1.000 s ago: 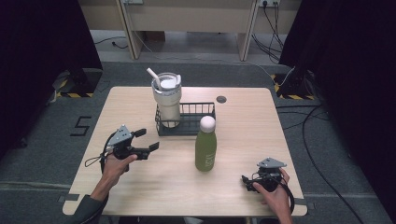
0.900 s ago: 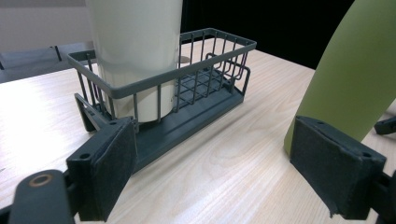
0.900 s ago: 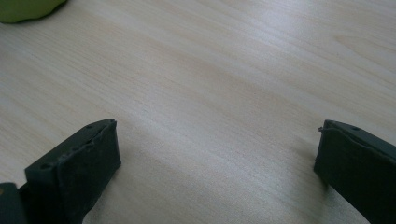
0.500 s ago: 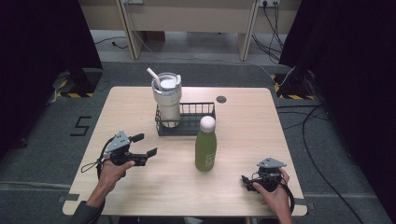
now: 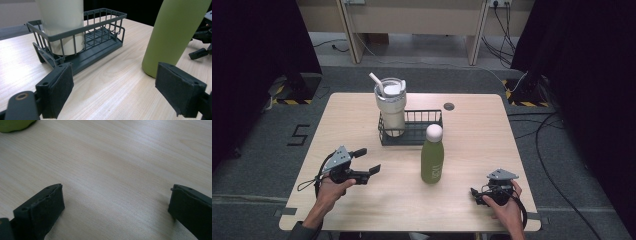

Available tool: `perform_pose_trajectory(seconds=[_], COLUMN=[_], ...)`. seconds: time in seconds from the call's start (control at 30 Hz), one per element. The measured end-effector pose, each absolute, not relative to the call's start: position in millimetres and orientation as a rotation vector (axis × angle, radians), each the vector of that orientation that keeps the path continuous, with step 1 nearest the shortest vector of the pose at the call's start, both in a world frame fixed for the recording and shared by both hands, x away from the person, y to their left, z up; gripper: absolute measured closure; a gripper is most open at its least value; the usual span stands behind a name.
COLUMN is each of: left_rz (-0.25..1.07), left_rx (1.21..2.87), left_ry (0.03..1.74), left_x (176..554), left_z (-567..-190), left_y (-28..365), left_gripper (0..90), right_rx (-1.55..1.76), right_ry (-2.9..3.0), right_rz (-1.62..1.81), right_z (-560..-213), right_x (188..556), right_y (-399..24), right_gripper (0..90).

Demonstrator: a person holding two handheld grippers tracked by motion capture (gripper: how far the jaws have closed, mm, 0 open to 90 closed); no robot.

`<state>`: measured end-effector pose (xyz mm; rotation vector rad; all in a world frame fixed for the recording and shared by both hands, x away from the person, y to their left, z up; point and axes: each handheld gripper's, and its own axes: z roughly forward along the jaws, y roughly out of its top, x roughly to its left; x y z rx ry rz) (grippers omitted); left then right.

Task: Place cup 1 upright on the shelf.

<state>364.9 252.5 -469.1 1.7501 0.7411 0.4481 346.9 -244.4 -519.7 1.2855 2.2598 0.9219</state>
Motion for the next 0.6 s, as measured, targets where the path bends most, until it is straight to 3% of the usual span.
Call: perform_pose_trajectory(seconds=[0.6], left_rz=[0.461], left_rx=[1.796], left_ry=[0.767], left_x=[346], left_z=[-490], left_y=[266], left_gripper=[14.7], right_rx=[1.285], right_ry=[2.26], right_rz=[0.924], right_z=[-520], right_x=[347], right_y=[-244], right_gripper=[0.3])
